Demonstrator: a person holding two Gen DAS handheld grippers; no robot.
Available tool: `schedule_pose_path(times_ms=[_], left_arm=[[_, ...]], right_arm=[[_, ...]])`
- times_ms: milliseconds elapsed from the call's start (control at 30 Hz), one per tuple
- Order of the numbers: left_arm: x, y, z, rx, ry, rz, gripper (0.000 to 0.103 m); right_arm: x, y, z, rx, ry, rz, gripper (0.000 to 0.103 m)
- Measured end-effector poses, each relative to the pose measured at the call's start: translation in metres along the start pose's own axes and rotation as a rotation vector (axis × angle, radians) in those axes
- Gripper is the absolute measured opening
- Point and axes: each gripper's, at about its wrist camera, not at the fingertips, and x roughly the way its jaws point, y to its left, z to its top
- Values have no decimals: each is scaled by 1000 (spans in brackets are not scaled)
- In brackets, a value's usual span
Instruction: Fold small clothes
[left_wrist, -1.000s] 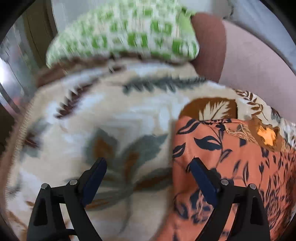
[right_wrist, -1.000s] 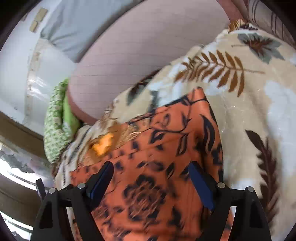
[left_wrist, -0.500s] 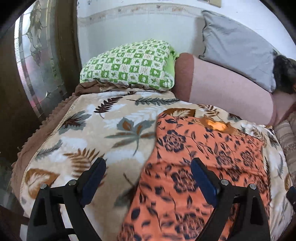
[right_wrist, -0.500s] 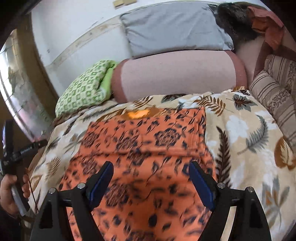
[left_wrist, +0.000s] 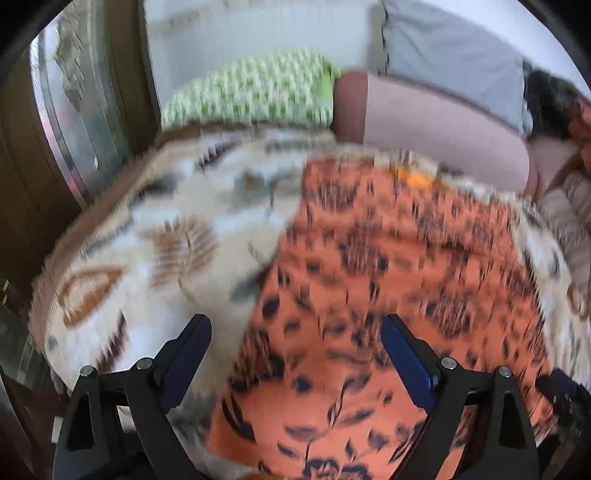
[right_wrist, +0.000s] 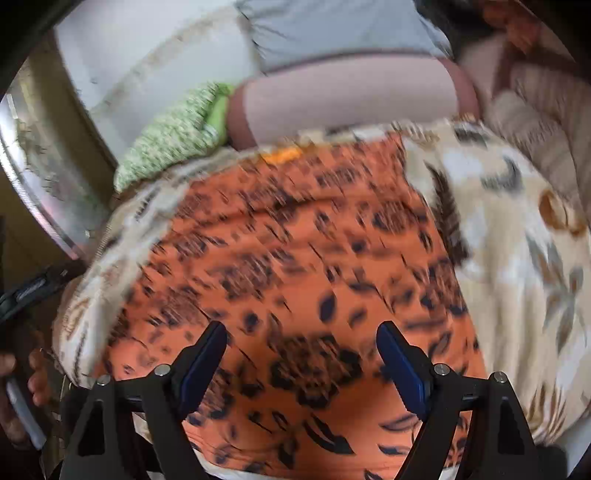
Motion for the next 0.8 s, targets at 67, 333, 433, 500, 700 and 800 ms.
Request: schedule_pose_path(times_ms=[67, 333, 433, 500, 700, 800], left_arm=[[38, -2, -27, 48, 133, 57, 93], [45, 6, -53, 43, 150, 45, 96], [52, 4, -60, 75, 172, 79, 96], [67, 10, -69, 72, 237, 62, 98], [32, 44, -61, -78, 118, -55, 98], [35, 64, -65, -151, 143, -100, 98]], right_arm=[[31, -26, -15, 103, 147, -37, 86], [-5, -63, -16, 220, 35, 37, 86], [12, -87, -21, 285, 132, 15, 88], [16, -101, -28, 348, 140, 43, 88], [-27, -131, -32, 387, 34, 34, 88], [-32, -149, -35, 404, 50, 41, 88]])
